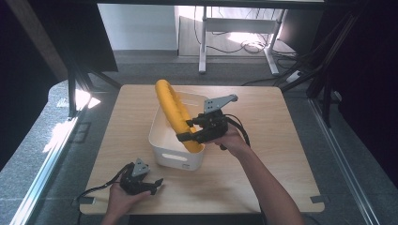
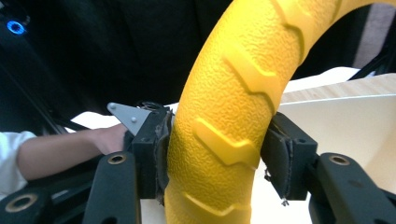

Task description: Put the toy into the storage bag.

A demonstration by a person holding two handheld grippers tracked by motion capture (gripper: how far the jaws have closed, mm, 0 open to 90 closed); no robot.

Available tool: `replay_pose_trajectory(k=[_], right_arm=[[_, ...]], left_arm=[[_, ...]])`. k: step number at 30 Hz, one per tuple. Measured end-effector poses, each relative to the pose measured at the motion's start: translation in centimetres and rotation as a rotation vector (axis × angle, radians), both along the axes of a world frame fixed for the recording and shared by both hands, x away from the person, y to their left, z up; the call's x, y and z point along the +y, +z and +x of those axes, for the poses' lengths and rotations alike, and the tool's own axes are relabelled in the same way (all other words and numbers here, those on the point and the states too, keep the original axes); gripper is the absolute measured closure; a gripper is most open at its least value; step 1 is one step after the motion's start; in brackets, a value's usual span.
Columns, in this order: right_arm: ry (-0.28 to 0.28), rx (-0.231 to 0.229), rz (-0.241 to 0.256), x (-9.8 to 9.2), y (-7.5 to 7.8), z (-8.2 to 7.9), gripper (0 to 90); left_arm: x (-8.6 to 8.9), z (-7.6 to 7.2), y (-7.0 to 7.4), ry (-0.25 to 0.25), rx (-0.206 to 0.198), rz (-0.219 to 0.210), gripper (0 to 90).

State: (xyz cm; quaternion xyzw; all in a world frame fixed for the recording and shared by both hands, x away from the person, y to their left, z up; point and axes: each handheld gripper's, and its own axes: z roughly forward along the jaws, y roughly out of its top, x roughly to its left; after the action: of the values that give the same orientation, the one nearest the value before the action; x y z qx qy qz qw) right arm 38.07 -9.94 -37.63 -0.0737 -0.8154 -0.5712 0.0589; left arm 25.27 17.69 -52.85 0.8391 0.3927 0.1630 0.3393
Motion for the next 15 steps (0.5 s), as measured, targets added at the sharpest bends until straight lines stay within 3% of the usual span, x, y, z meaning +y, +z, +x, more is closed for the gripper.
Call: replay_pose_trajectory(k=[8,12,15], right_arm=[[-0.045,-0.044,-0.026,-0.1,-0.2,-0.2,39.6],[-0.078,-0.065,-0.008,-0.3,-0.1,-0.6,36.0],[-0.133,-0.111,0.007,-0.9,0.3,-1.3,33.1]], left_arm=[[0.0,0.0,-0.1,-0.006,0.005,0.004,20.4],[0.0,0.0,-0.1,-0.007,0.005,0.006,20.5],[0.0,0.0,-0.1,0.000,0.002,-0.001,20.4]])
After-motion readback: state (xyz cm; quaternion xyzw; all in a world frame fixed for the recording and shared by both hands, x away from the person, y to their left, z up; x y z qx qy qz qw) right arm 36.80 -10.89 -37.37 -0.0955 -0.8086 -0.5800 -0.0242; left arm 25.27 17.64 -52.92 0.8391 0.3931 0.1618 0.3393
